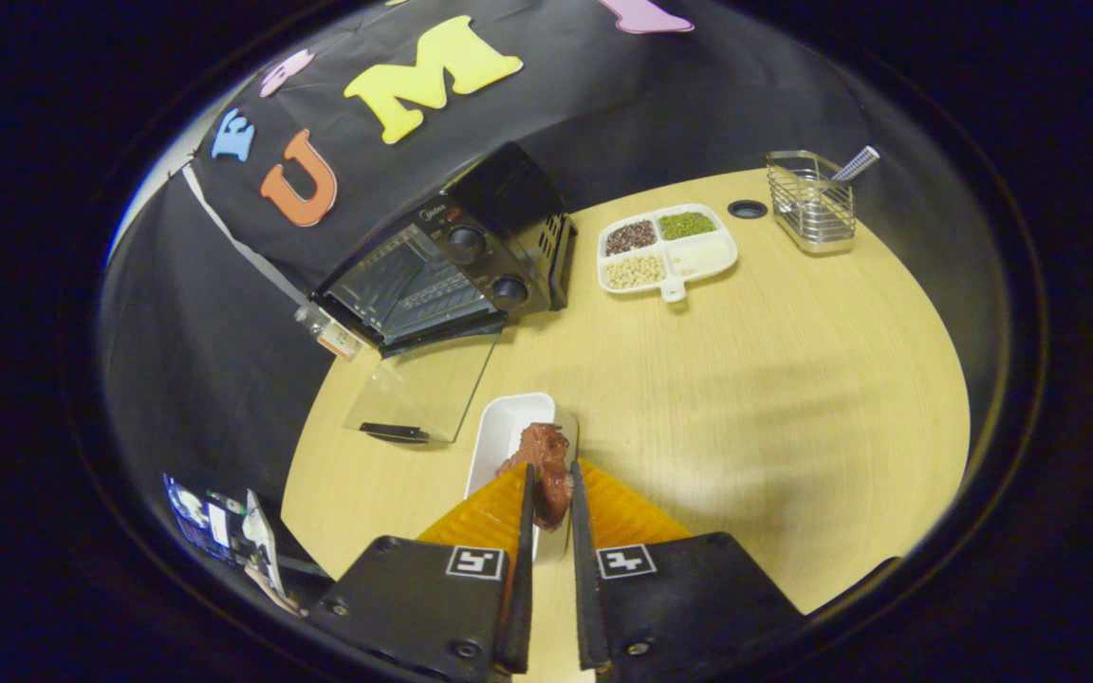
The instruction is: Open the toaster oven, put the food inside, and close the toaster oven door.
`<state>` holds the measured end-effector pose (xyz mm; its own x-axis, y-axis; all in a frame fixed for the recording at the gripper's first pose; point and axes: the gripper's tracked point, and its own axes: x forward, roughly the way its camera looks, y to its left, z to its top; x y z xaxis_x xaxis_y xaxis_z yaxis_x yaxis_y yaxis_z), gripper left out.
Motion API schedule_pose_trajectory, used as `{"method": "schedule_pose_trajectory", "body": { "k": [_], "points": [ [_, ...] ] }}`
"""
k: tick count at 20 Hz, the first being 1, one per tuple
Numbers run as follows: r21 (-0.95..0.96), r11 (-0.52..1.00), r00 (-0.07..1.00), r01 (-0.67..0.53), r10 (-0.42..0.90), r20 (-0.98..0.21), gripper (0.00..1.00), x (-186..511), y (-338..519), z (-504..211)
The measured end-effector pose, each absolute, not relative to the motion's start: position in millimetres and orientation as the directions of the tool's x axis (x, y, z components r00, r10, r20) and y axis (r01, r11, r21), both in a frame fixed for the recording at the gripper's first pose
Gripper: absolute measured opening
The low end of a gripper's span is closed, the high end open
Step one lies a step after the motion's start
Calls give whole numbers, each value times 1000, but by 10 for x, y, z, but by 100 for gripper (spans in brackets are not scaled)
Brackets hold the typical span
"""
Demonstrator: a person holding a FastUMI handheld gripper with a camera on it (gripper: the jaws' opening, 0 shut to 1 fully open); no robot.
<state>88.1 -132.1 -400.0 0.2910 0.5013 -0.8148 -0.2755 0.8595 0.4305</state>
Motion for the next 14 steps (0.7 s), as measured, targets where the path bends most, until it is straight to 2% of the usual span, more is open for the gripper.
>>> {"method": "schedule_pose_trajectory", "body": {
  "k": [1,3,9,14],
  "points": [
    [434,855,291,-285,508,-810,16,840,-1281,-3954],
    [390,861,311,-327,487,-816,11,765,-1248,-3892],
    [154,880,432,-449,364,-825,10,542,-1073,-3633],
    [-64,855,574,-515,289,-766,10,459,-766,-3210]
  ]
}}
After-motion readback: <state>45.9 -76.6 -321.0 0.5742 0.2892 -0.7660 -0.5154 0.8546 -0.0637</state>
